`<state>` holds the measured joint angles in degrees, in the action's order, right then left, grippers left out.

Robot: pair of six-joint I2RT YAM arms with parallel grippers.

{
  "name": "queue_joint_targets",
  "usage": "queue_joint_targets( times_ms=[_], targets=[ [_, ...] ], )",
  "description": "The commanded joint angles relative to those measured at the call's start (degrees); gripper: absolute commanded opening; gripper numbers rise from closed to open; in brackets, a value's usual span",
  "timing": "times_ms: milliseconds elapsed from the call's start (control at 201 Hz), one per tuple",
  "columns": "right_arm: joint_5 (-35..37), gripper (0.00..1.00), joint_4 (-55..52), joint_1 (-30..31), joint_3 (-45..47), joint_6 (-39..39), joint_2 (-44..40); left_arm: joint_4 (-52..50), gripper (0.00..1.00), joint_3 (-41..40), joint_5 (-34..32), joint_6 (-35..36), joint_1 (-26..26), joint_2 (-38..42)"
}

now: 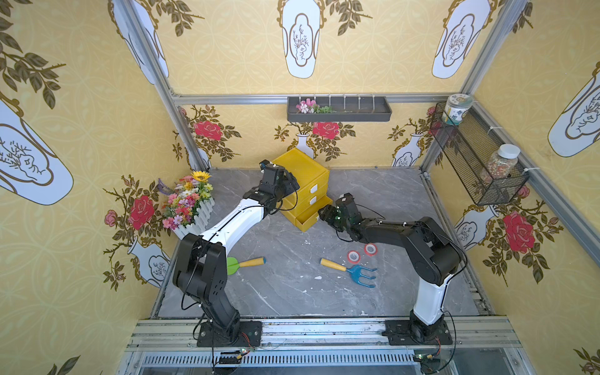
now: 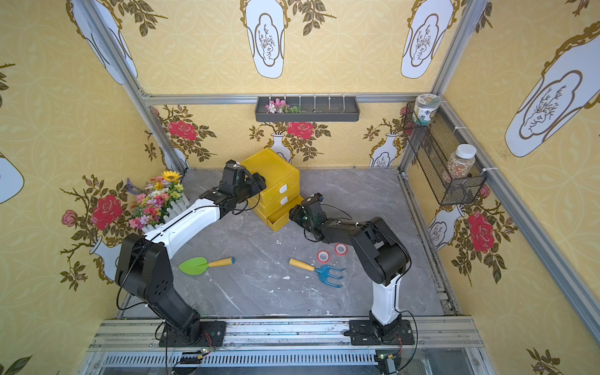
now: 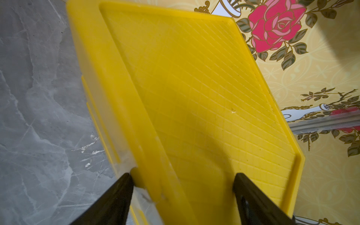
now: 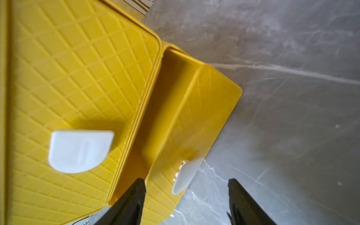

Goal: Place the transparent tape into the drawer according to color
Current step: Open the drawer in the storage box.

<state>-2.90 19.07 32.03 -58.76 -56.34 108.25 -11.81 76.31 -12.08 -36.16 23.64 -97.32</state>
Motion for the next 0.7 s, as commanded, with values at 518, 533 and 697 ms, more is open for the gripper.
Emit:
queue_joint_targets(
  times_ms=[518, 533, 697],
  targets=[
    [2.48, 0.78, -19.4, 0.04, -13.14, 3.4, 5.77, -14.04, 0.85, -1.42, 3.68, 3.24, 0.22, -1.51],
    [2.49, 0.77, -20.42, 0.05, -13.51, 3.41, 5.99, -14.06, 0.85, -1.42, 3.74, 3.25, 0.26, -1.48],
    [3.13, 0.7, -26.78, 0.05, -15.29, 5.37, 6.4, -14.26, 0.85, -1.12, 3.56, 3.34, 0.23, -1.48]
  ],
)
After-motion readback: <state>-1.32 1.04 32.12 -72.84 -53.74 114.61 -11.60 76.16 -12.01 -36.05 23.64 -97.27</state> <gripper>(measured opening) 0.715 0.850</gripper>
